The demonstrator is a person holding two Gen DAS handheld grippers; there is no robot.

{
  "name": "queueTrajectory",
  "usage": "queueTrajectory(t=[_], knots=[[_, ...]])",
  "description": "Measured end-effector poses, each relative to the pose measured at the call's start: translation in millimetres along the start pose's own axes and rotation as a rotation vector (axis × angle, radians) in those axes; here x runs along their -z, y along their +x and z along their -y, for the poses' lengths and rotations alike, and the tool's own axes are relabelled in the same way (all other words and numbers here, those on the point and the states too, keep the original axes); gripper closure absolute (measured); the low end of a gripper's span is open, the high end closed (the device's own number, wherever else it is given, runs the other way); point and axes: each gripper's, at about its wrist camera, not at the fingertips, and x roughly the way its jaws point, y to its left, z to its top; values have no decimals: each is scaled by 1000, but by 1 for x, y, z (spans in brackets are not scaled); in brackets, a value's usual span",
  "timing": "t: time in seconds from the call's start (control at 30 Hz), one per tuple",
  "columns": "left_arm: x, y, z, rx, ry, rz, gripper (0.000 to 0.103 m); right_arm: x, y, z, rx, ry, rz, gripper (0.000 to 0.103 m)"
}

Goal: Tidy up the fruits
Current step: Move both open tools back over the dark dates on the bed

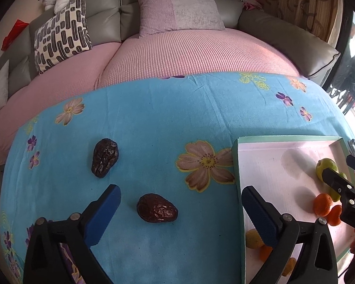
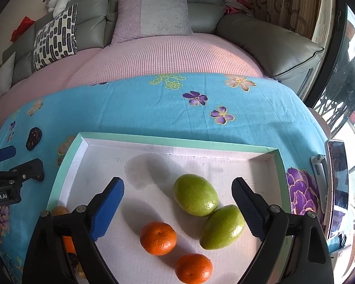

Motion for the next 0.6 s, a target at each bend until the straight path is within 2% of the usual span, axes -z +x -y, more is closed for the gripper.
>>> queueTrajectory(t=[0.27, 0.6], knots=[[-4, -11, -30, -28, -20, 23, 0, -4, -1, -19, -8, -32, -1, 10], [0, -31, -96, -101, -164, 66, 0, -11, -7, -48, -55, -22, 23, 10]])
